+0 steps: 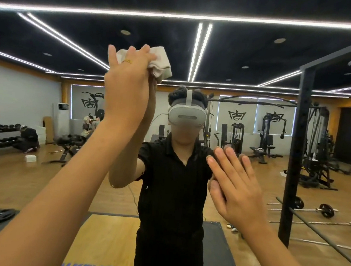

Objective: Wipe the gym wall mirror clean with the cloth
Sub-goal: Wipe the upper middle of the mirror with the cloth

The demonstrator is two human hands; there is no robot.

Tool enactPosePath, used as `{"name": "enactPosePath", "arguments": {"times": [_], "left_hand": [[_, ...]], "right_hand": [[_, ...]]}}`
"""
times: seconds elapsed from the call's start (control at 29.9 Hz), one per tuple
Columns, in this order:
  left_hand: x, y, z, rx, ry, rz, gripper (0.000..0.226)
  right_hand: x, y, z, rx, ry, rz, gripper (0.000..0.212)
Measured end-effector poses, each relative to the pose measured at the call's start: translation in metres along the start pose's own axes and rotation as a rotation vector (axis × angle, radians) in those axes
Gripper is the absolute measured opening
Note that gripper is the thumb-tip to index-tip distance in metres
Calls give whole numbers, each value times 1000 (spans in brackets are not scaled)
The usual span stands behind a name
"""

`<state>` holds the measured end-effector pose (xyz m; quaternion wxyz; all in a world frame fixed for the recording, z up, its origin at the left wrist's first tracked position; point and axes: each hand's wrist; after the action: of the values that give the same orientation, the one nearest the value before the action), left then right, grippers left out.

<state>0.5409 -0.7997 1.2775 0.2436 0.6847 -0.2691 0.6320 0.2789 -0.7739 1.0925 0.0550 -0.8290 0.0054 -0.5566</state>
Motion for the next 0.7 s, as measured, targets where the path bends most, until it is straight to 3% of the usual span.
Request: {"name": "enactPosePath", "arguments": {"times": [0.07,0.17,0.23,0.37,0.57,0.7], "left_hand": [[-5,-7,-1,75,64,40,57],[-27,-8,18,147,251,66,43],[-43,-6,28,153,284,99,40],[-47,-4,27,61,236,134,44],[-4,0,5,27,167,-27,46],[-9,17,3,1,165,28,42]], "right_hand": [[0,0,0,-4,-3,-7,49],[0,-1,-1,-9,-9,-5,48],[0,-1,0,-7,-5,-1,48],[-1,-1,-1,11,-2,-5,46],[0,-1,-1,16,-2,-10,45],[0,-1,-1,14,-5,-15,44]]}}
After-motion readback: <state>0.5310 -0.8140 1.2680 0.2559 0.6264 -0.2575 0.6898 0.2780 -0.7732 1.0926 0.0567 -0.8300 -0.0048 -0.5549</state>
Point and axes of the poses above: each hand's wrist, its own x-axis towards the middle knuckle, its own y-axis out of the palm, z = x × y, and after that the axes turned 3 degrees about -x, right-handed
